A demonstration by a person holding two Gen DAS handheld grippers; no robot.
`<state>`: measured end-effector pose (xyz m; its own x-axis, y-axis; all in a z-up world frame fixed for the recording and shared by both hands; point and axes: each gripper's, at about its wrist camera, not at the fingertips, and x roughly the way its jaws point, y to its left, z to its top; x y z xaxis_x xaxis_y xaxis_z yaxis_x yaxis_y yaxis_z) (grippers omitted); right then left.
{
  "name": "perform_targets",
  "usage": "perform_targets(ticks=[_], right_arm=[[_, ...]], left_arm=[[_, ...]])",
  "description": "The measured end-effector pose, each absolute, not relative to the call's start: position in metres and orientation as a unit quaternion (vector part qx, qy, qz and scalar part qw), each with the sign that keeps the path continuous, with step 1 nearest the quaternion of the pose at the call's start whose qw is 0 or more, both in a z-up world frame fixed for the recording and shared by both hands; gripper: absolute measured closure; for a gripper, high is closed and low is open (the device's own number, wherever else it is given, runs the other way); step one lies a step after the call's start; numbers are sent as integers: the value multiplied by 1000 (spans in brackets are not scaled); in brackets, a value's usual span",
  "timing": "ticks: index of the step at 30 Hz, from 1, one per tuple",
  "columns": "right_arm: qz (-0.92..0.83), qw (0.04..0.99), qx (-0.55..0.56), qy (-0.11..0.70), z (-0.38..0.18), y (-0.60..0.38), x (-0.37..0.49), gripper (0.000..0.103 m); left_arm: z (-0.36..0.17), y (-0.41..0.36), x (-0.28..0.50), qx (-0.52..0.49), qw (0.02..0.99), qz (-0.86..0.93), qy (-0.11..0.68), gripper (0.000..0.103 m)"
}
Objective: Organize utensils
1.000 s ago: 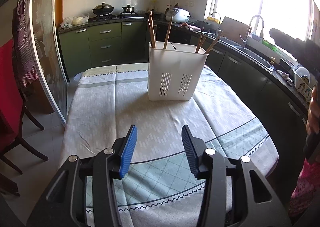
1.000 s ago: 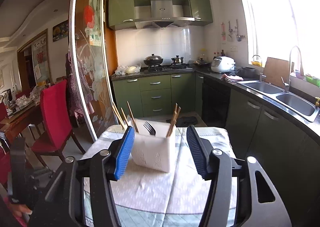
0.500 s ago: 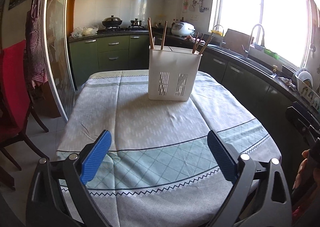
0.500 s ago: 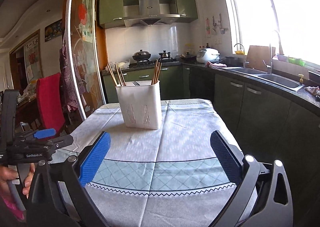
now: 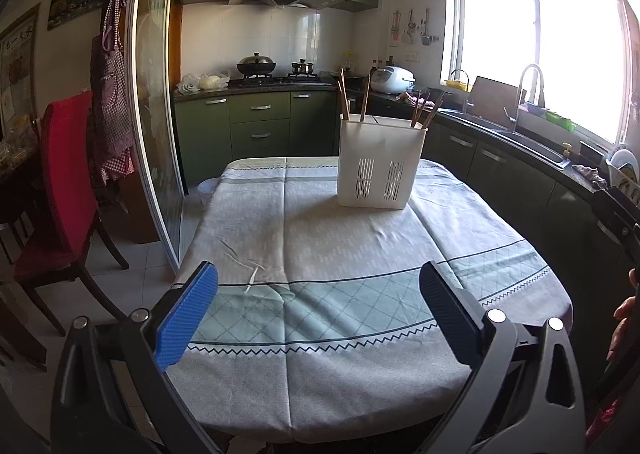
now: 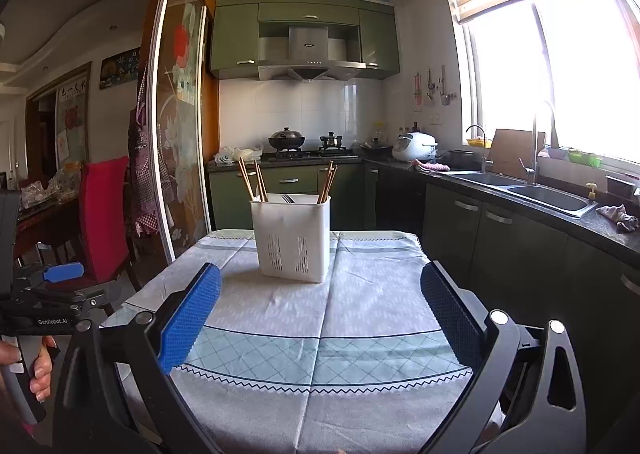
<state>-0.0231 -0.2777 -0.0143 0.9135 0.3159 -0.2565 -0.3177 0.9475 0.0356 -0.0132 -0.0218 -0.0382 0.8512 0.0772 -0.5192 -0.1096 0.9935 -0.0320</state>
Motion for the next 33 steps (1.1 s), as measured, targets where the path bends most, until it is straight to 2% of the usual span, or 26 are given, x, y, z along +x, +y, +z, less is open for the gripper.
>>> perform_targets(ticks=[33], right_arm=[[167,975,0,148,-20,-271,-20,5]], left_arm=[[-29,-21,-19,-57,966,45,249,7]])
